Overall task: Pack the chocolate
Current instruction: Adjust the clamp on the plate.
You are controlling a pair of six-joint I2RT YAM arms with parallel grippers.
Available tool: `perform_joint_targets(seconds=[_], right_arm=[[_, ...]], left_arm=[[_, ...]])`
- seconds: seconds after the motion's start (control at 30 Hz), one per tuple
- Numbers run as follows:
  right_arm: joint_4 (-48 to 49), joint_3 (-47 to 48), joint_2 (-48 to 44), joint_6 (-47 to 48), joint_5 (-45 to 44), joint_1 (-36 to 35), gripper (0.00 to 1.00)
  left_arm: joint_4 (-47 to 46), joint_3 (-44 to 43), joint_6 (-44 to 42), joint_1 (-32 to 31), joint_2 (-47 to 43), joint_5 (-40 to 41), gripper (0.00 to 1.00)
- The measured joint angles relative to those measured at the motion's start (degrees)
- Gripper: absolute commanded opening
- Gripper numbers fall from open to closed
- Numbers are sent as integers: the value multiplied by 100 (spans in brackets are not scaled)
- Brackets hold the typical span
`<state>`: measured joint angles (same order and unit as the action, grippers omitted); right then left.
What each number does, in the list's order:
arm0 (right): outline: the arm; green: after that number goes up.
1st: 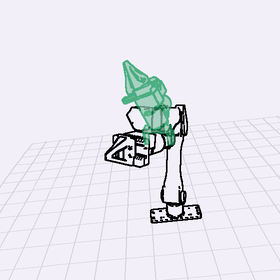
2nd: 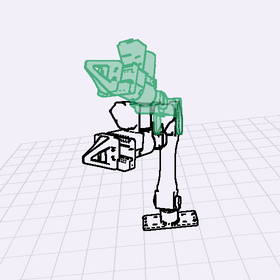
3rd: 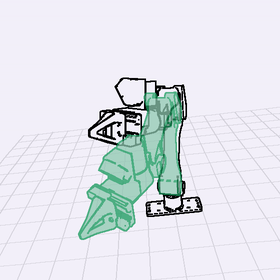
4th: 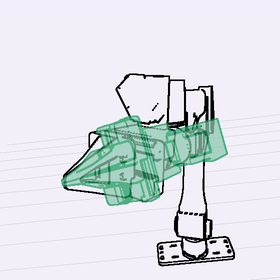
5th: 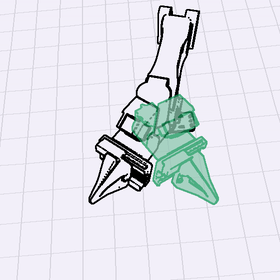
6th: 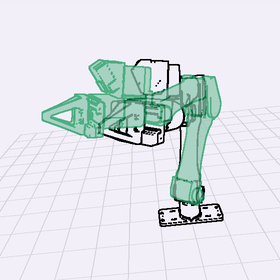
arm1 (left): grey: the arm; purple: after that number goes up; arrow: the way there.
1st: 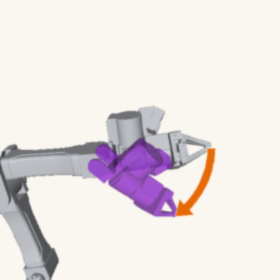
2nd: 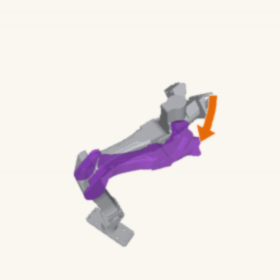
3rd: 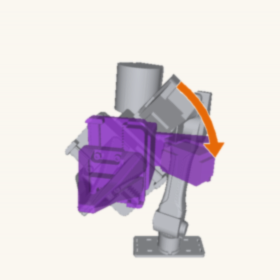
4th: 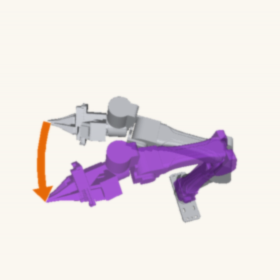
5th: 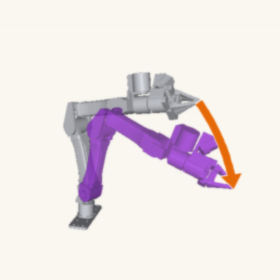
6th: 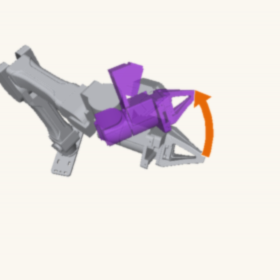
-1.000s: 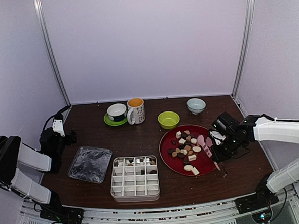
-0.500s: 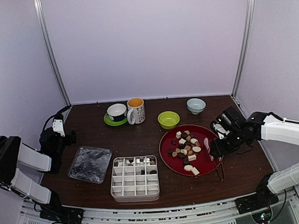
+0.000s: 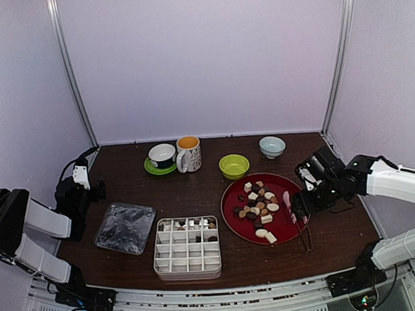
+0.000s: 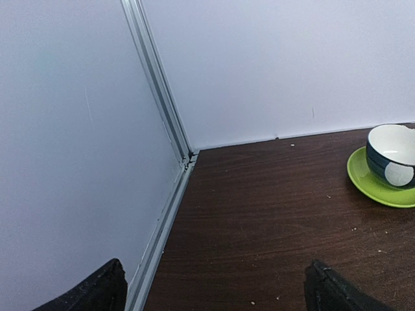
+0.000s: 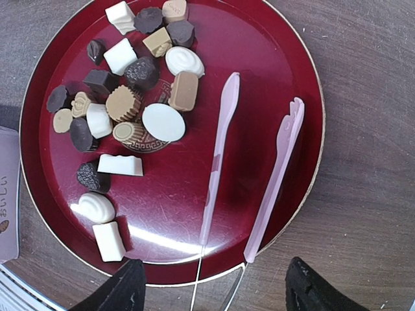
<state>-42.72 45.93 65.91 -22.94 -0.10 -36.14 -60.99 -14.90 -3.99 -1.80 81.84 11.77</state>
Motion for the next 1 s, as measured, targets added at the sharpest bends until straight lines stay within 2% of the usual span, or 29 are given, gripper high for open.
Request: perform_joint_targets(seconds=[0.4, 0.43, 0.5, 0.53, 1.0], right_arm=[[-52, 0, -114, -125, -4, 0, 77], [-57, 0, -144, -133, -4, 0, 79], [-79, 0, -203, -155, -2, 0, 98], [-94, 0, -229, -170, 0, 0, 100], [-118, -278, -551, -470, 48, 0, 100]], left_arm=[[0, 0, 0, 0, 0, 0, 98], [0, 0, 0, 0, 0, 0, 98], [0, 0, 0, 0, 0, 0, 98], [0, 0, 0, 0, 0, 0, 98], [0, 0, 0, 0, 0, 0, 98]])
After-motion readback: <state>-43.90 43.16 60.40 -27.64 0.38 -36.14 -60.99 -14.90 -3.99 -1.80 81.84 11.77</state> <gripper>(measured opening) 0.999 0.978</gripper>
